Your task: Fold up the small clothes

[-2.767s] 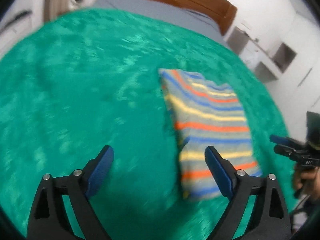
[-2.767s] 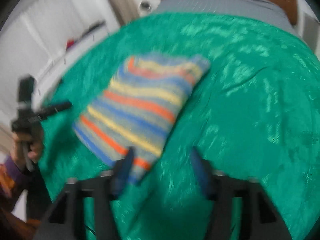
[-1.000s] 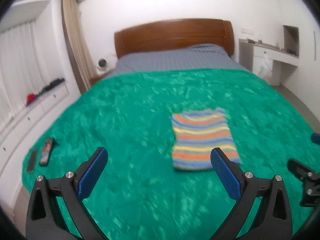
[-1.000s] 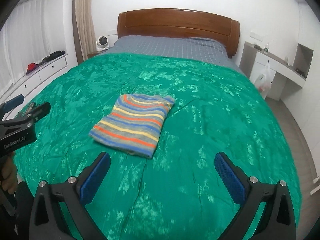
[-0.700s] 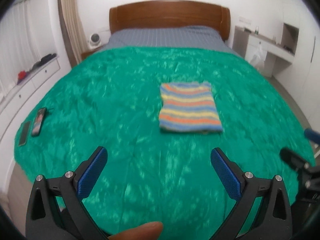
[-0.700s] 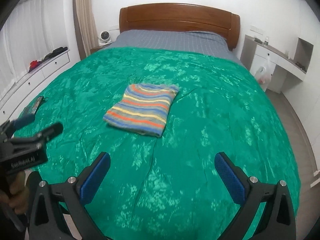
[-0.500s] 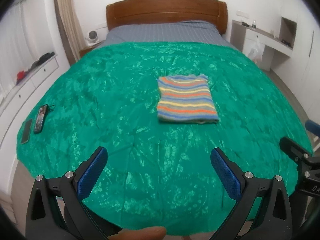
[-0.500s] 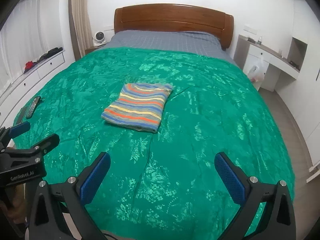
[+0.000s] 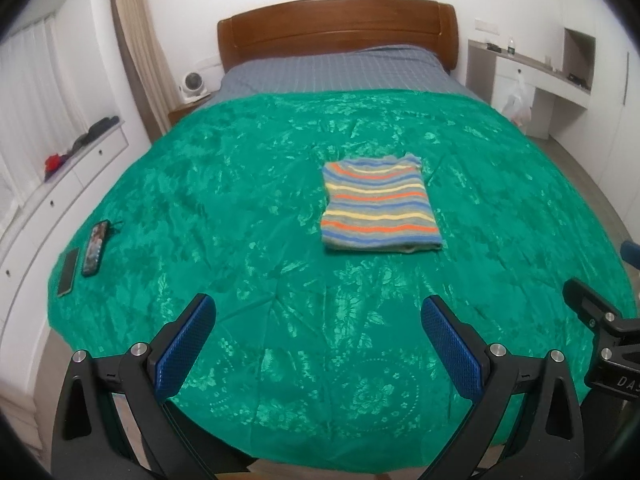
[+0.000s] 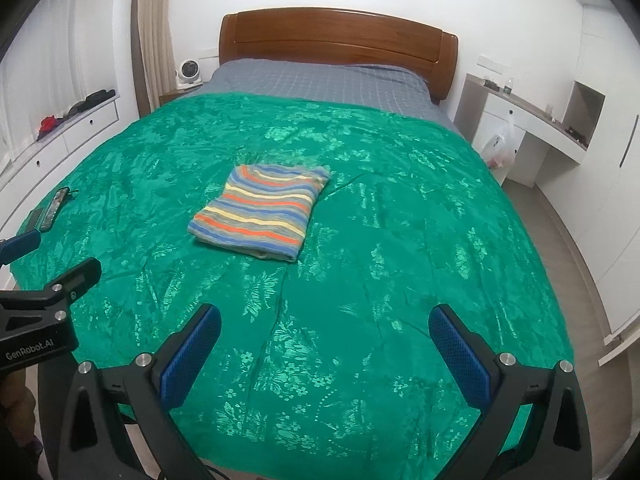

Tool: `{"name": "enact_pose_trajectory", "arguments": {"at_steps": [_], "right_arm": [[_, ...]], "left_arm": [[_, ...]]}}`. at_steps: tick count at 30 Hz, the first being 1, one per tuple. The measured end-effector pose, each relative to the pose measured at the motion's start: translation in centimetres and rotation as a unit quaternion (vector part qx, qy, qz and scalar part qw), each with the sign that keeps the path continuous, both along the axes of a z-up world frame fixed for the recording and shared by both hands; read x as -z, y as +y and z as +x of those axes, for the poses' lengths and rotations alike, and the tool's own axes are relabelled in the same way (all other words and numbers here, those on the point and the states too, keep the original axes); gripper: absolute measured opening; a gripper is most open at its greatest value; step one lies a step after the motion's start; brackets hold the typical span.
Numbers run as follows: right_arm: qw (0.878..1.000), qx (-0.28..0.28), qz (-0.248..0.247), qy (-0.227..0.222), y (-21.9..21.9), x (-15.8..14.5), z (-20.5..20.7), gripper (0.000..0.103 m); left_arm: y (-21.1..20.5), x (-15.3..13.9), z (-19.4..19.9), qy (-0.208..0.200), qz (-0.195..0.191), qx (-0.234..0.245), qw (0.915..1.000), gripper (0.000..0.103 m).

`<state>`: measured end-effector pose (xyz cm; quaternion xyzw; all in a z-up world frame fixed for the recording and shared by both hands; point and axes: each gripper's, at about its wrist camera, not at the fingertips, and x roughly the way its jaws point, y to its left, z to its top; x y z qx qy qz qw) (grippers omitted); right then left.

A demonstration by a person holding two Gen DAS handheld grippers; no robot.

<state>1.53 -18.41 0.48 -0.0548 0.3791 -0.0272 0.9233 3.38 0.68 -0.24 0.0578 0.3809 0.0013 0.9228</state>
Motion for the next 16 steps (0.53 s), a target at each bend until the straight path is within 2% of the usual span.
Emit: {"name": "enact_pose_trajectory", "arguments": {"at_steps": [6, 16], "right_arm": [[1.000, -0.002, 0.002, 0.009, -0.09, 0.54, -0.07, 0.102], [1.000, -0.012, 0.012, 0.008, 0.53, 0.55, -0.16, 0.102]], "left_arm": [[0.28, 0.26, 0.05, 0.007, -0.015, 0.004, 0.9999, 0.103], [0.58, 0.53, 0.24, 0.004, -0.016, -0.006, 0.9999, 0.103]]}}
